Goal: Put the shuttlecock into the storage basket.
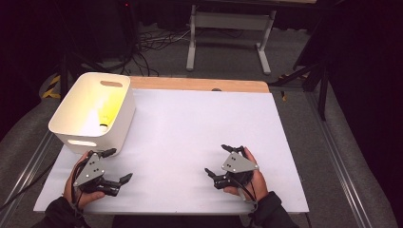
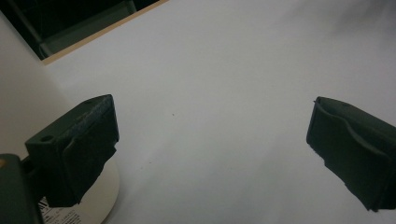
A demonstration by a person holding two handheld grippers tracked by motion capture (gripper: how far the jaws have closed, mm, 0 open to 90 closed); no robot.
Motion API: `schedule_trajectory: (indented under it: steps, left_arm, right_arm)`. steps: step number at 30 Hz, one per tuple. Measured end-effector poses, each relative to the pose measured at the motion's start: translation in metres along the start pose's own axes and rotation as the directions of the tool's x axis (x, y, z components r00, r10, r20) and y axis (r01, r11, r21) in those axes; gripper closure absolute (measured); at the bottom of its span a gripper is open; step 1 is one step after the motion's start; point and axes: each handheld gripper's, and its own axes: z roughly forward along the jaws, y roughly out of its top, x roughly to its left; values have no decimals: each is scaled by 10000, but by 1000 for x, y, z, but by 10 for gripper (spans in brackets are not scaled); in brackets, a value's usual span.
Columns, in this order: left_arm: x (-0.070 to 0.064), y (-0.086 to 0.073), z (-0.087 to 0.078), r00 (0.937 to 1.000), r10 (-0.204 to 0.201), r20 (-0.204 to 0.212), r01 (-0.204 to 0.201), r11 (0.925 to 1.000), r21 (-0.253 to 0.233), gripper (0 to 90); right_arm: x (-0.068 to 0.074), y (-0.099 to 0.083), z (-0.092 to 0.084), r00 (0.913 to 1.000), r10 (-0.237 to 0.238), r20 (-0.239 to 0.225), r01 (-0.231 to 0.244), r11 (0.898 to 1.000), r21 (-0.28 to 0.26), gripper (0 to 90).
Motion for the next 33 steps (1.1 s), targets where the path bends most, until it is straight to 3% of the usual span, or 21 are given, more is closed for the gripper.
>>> schedule_trajectory:
  steps: [27, 33]
  left_arm:
    - [-1, 0, 3, 9999, 57, 100, -58, 9999, 113, 32]
    - [-1, 1, 5, 9999, 8, 157, -10, 9999, 102, 31]
  right_arm:
    - [-5, -2, -2, 9990, 418, 155, -415, 9989, -229, 82]
    - [-7, -3, -4, 9985, 391, 370, -384, 9990, -210, 82]
